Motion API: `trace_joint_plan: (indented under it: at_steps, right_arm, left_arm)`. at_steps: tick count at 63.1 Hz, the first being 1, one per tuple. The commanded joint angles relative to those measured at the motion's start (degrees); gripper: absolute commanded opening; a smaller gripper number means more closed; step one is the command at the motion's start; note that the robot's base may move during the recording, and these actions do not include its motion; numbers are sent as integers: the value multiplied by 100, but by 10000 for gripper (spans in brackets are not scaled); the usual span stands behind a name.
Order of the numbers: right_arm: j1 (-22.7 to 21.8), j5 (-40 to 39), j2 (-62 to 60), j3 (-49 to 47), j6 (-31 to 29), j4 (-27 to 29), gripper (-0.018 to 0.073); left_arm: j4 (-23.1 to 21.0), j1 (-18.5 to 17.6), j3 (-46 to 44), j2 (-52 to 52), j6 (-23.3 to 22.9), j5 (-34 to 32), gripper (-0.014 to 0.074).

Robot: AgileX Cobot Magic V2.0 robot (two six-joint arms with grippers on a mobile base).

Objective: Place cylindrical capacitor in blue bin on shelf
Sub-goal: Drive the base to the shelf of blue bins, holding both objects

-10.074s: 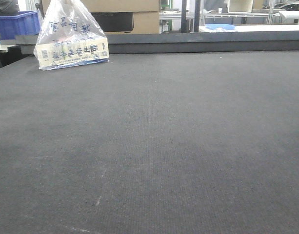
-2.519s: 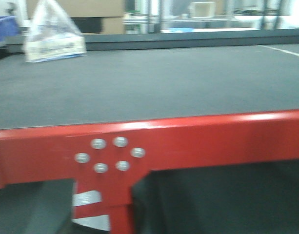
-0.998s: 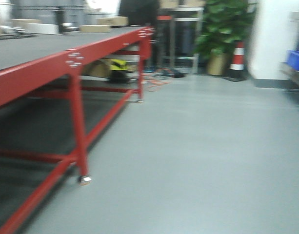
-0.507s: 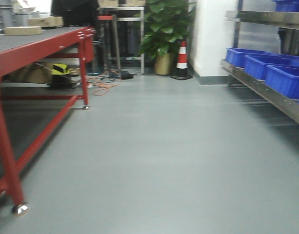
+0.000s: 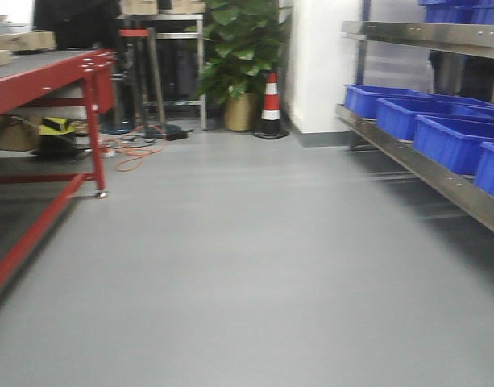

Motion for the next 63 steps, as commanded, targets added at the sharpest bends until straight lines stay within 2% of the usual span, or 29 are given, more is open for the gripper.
trace_joint_plan:
  at_steps: [1,63]
  right_arm:
    - [8,-91,-30,14,-12,-35,-163]
    - [8,-91,-30,14,-12,-35,-163]
  left_arm:
    - [-53,-25,-15,-23,2,-129,-111]
    - [-53,-25,-15,-23,2,-129,-111]
